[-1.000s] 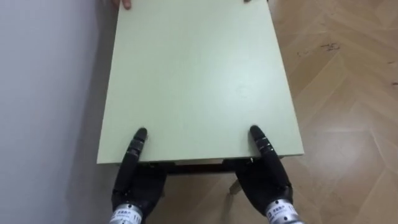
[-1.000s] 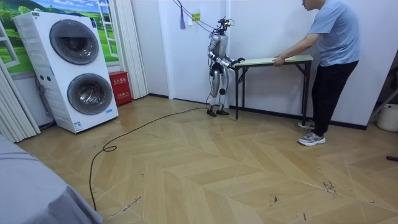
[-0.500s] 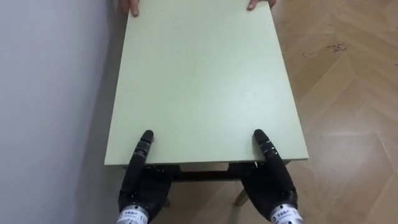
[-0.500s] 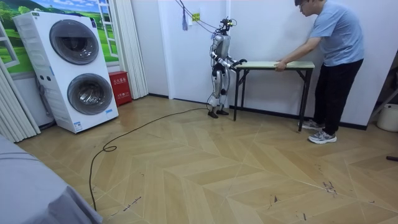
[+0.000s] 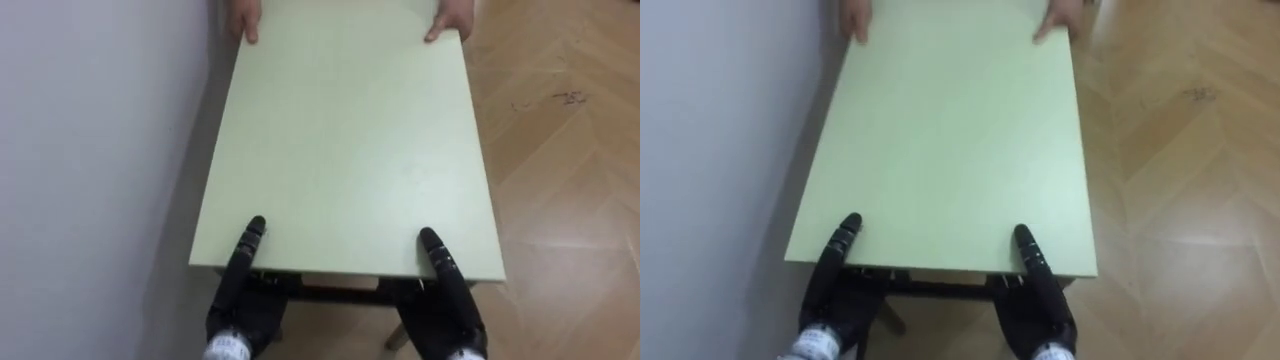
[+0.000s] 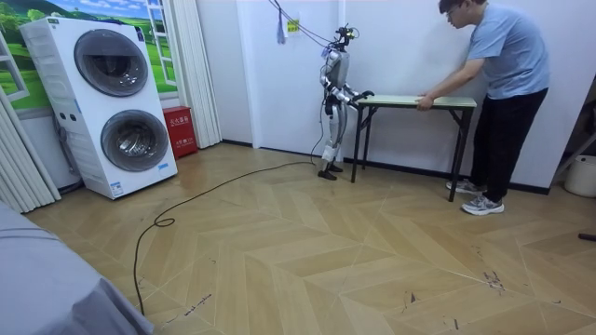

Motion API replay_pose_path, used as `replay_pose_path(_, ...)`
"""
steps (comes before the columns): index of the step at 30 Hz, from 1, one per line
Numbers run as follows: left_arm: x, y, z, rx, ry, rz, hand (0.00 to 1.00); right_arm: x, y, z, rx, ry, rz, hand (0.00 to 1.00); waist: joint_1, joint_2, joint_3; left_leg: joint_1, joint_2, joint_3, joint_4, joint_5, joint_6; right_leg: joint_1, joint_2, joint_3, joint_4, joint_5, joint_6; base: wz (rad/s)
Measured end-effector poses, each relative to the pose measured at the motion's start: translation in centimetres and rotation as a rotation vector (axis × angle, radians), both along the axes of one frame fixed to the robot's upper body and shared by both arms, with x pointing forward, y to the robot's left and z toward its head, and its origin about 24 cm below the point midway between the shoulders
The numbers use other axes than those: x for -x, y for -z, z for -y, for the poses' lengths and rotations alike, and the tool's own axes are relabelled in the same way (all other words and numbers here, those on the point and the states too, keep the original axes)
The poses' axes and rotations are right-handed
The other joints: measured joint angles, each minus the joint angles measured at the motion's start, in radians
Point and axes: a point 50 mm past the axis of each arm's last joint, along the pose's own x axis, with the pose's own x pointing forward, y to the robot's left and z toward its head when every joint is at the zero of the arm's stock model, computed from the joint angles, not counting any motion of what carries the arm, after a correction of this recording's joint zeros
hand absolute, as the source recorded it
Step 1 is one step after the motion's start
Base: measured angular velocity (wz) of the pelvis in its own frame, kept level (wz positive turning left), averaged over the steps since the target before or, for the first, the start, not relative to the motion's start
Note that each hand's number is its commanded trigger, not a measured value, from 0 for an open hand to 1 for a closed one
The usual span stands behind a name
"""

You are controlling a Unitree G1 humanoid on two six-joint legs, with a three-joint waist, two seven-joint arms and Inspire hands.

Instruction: Move table with human

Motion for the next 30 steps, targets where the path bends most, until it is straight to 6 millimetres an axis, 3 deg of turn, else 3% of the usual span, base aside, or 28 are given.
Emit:
replay_pose_path(2,0.2,0.1,-0.1,-0.009,0.001,0.0,1.0,0.2,0.2,-0.1,-0.005,-0.001,-0.007,1.0,-0.001,-0.009,-0.0009,0.002,0.0,-0.001,-0.001,-0.001,0.0,0.007,0.002,0.009,-0.001,0.0,0.0,0.0)
replay_pose_path(7,0.4,0.3,-0.2,-0.024,0.005,-0.007,0.81,0.5,0.8,-0.3,-0.017,0.007,-0.012,1.0,-0.001,-0.025,-0.0026,0.018,0.002,-0.006,-0.003,-0.004,0.001,0.037,0.008,0.012,-0.028,0.005,0.003,0.01)
replay_pose_path(8,0.5,0.3,-0.2,-0.025,0.004,-0.01,0.68,0.6,0.8,-0.3,-0.018,0.006,-0.015,1.0,-0.001,-0.026,-0.0026,0.023,0.002,-0.006,-0.006,-0.004,0.0,0.043,0.009,0.011,-0.032,0.005,0.003,0.0)
replay_pose_path(9,0.5,0.3,-0.3,-0.027,0.004,-0.01,0.59,0.6,0.9,-0.3,-0.019,0.006,-0.016,0.93,-0.001,-0.027,-0.0021,0.026,0.002,-0.008,-0.009,-0.004,0.0,0.046,0.009,0.009,-0.035,0.006,0.003,0.0)
replay_pose_path(10,0.6,0.3,-0.3,-0.034,0.008,-0.01,0.46,0.6,0.9,-0.4,-0.02,0.007,-0.016,0.64,-0.001,-0.028,-0.002,0.026,0.002,-0.008,-0.009,-0.004,0.0,0.046,0.009,0.009,-0.035,0.006,0.003,0.0)
replay_pose_path(11,0.6,0.3,-0.3,-0.038,0.01,-0.01,0.0,0.6,0.9,-0.4,-0.021,0.007,-0.016,0.22,-0.001,-0.028,-0.002,0.026,0.002,-0.008,-0.009,-0.004,0.0,0.046,0.009,0.009,-0.035,0.006,0.003,0.0)
replay_pose_path(12,0.6,0.3,-0.3,-0.059,0.022,-0.008,0.0,0.6,0.9,-0.3,-0.021,0.007,-0.015,0.0,-0.001,-0.028,-0.002,0.026,0.002,-0.008,-0.009,-0.004,0.0,0.046,0.009,0.009,-0.035,0.006,0.003,0.0)
replay_pose_path(19,0.7,0.1,-1.1,-0.327,0.217,0.109,0.0,0.7,0.9,-0.1,-0.007,-0.011,-0.019,0.0,0.005,-0.026,-0.0031,0.037,0.003,-0.008,-0.009,-0.004,0.0,0.056,0.009,0.009,-0.035,0.006,0.003,0.0)
replay_pose_path(27,1.3,0.9,-1.2,-0.409,0.302,0.112,0.0,0.7,1.0,1.1,0.069,-0.082,0.008,0.0,0.055,-0.021,-0.0119,0.073,0.005,-0.008,-0.014,-0.004,0.0,0.087,0.012,0.008,-0.036,0.007,0.003,0.0)
replay_pose_path(30,1.8,1.6,-1.6,-0.43,0.329,0.095,0.0,0.8,1.0,1.3,0.097,-0.106,0.016,0.0,0.056,-0.019,-0.0137,0.075,0.005,-0.014,-0.013,-0.004,-0.001,0.098,0.013,0.006,-0.044,0.007,0.002,0.05)
